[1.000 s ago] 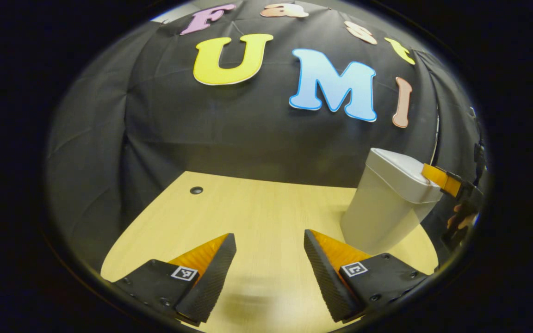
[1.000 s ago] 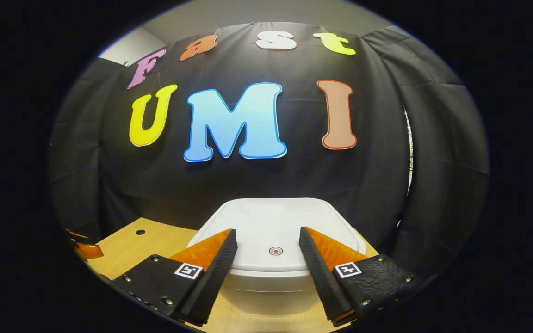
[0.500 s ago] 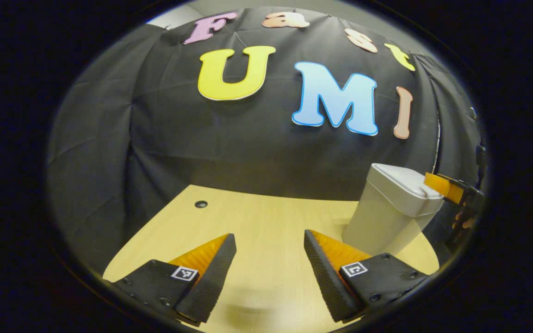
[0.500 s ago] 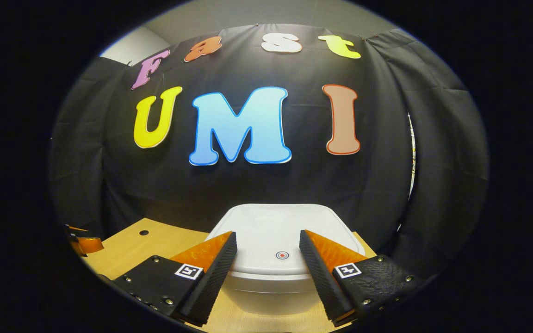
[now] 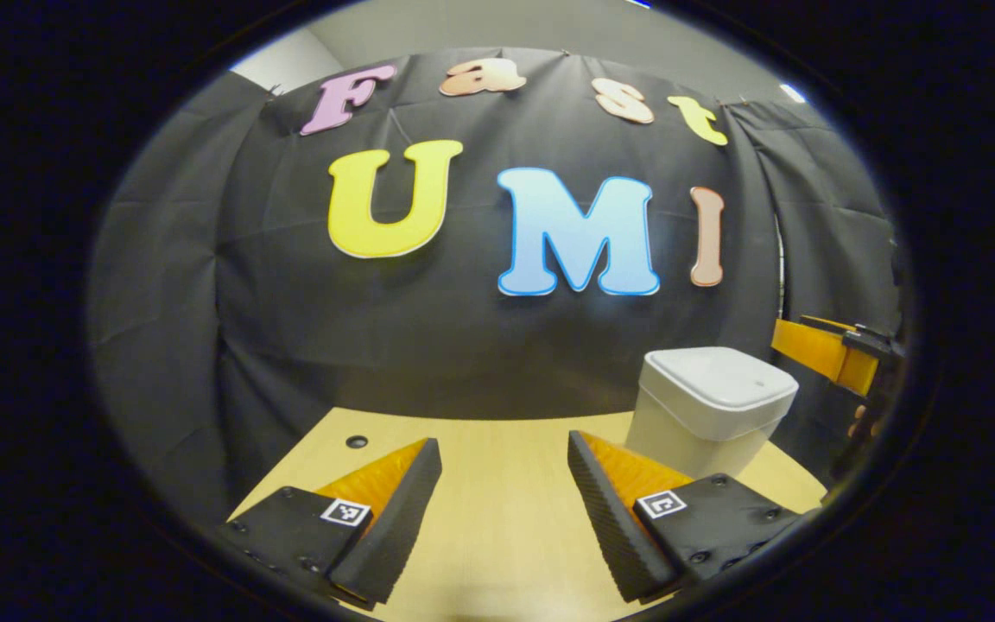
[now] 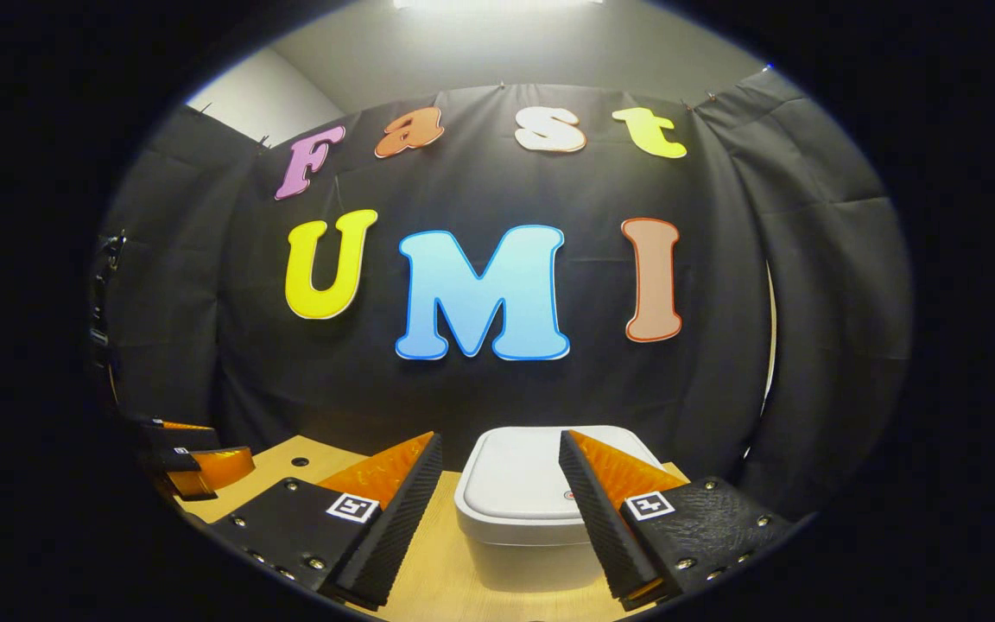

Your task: Press the lid of the desktop garbage bin to open it, pick up the crumpled paper on the desktop and throw it into the bin, then pick up the pop can on the desktop and drop it into the bin, and finally close the garbage bin lid.

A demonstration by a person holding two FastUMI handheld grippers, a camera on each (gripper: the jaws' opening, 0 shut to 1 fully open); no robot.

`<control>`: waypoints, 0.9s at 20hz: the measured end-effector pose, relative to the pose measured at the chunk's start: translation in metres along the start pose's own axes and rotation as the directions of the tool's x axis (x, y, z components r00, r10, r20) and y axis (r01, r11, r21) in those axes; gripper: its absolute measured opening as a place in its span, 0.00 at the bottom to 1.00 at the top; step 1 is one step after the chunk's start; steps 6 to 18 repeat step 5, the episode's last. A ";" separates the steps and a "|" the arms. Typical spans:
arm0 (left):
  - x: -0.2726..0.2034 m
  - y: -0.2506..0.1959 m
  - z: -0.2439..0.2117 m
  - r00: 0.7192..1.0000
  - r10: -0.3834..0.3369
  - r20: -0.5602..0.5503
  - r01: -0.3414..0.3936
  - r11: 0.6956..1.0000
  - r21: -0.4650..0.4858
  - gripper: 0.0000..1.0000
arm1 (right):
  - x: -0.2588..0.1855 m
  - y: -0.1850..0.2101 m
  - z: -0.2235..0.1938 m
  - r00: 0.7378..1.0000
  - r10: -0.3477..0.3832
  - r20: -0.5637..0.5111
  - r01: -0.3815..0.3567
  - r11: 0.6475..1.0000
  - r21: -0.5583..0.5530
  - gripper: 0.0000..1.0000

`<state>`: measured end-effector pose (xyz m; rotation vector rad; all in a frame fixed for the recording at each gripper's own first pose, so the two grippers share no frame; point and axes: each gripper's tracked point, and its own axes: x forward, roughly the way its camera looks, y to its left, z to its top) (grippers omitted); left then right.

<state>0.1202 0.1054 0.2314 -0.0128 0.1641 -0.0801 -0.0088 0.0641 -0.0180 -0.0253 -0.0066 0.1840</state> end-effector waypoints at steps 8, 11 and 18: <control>-0.003 -0.059 0.019 0.991 -0.129 0.033 0.126 0.989 0.079 1.00 | -0.026 -0.016 0.009 0.998 -0.065 0.017 0.065 0.998 0.018 0.88; -0.003 -0.059 0.019 0.991 -0.129 0.033 0.126 0.989 0.079 1.00 | -0.026 -0.016 0.009 0.998 -0.065 0.017 0.065 0.998 0.018 0.88; -0.003 -0.059 0.019 0.991 -0.129 0.033 0.126 0.989 0.079 1.00 | -0.026 -0.016 0.009 0.998 -0.065 0.017 0.065 0.998 0.018 0.88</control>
